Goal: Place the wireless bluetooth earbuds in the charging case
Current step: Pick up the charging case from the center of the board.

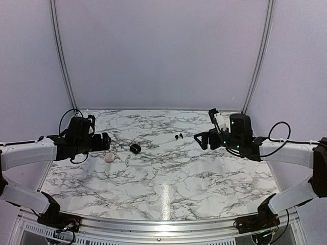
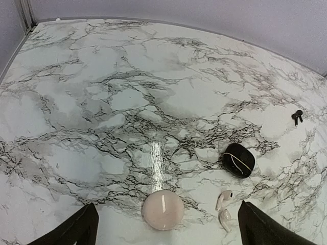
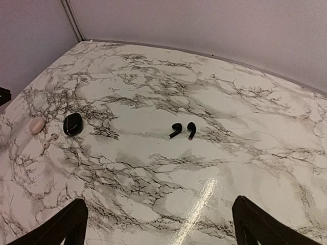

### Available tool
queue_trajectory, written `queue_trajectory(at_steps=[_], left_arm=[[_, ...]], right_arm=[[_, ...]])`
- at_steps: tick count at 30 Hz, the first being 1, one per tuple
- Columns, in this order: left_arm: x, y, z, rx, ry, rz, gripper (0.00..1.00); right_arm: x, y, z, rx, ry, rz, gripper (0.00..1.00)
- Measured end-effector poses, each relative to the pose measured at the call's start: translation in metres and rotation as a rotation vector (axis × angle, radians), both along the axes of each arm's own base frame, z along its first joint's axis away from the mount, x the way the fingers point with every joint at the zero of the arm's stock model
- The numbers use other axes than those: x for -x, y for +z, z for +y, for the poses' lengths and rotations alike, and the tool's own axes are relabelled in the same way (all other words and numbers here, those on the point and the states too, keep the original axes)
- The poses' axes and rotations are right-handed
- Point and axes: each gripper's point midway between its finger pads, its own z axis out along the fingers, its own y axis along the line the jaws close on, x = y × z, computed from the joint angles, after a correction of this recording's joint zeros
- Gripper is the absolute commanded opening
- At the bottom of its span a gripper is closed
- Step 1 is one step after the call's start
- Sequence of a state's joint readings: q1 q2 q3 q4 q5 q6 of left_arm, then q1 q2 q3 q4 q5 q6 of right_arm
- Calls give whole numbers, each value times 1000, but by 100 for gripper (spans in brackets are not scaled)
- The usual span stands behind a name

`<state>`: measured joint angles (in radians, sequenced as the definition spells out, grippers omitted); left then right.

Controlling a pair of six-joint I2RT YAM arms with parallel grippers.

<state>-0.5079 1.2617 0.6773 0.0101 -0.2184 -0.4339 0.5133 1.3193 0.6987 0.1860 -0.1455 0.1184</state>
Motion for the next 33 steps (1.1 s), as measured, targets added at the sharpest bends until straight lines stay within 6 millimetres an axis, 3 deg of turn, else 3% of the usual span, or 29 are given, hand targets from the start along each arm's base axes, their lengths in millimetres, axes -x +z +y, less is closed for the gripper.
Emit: queue_trajectory(at_steps=[8, 20, 27, 33], left_arm=[[3, -16, -12, -60, -109, 36, 99], [19, -52, -63, -165, -385, 89, 99], [7, -56, -91, -216, -492, 57, 99], [-23, -50, -118, -244, -541, 15, 97]], right_arm=[[3, 15, 0, -27, 12, -30, 99], [-4, 18, -15, -91, 28, -3, 99], [2, 19, -8, -112, 71, 11, 98], [4, 19, -6, -118, 87, 15, 99]])
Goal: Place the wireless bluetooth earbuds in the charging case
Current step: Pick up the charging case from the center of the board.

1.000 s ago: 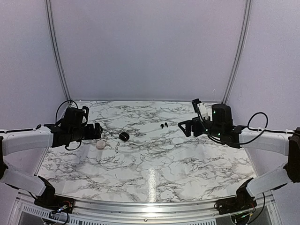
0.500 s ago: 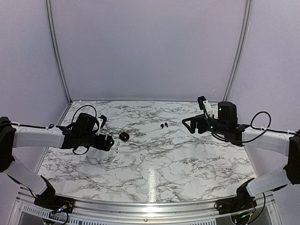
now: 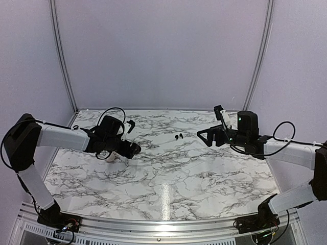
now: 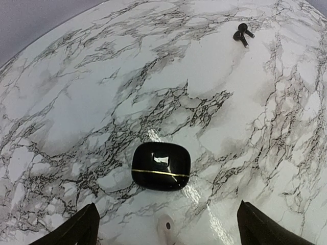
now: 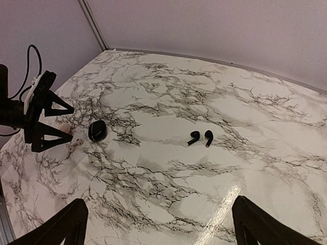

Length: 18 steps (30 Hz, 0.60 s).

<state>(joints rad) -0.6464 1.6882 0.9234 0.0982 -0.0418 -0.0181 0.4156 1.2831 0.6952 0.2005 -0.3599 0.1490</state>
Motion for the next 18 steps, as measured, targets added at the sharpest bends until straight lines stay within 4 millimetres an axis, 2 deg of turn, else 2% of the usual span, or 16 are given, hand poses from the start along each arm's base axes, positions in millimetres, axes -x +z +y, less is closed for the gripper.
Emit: queue_trajectory(at_steps=[7, 18], left_arm=[[-21, -12, -16, -35, -30, -6, 91], [-29, -45, -21, -104, -56, 38, 79]], right_arm=[[1, 0, 0, -2, 6, 2, 98], [1, -4, 2, -4, 19, 16, 99]])
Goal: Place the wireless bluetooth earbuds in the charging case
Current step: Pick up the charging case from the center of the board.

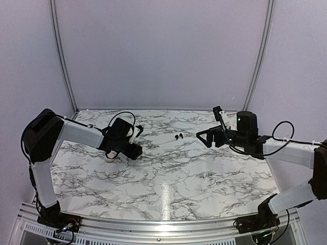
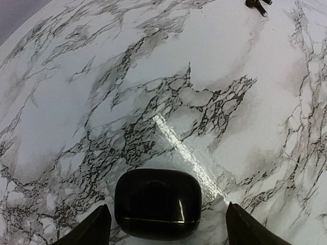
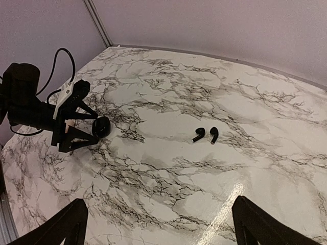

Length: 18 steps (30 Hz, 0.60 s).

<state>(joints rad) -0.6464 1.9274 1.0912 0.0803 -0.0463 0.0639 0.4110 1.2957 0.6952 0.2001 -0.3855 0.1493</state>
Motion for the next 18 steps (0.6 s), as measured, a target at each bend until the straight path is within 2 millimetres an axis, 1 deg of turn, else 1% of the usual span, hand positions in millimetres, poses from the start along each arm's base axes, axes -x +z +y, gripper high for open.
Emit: queue_trajectory(at_steps=[4, 6, 11, 15, 18], left_arm=[[-4, -9, -2, -19, -4, 9, 69], [-4, -10, -2, -26, -7, 10, 63], [-4, -10, -1, -41, -22, 8, 52], [-4, -10, -2, -51, -38, 2, 47], [-2, -9, -3, -48, -46, 4, 46]], right_arm=[[-1, -3, 0, 3, 1, 7, 99], [-1, -6, 1, 5, 4, 17, 98], [0, -11, 3, 0, 11, 36, 99], [0, -14, 4, -3, 15, 49, 99], [1, -18, 5, -7, 21, 67, 99]])
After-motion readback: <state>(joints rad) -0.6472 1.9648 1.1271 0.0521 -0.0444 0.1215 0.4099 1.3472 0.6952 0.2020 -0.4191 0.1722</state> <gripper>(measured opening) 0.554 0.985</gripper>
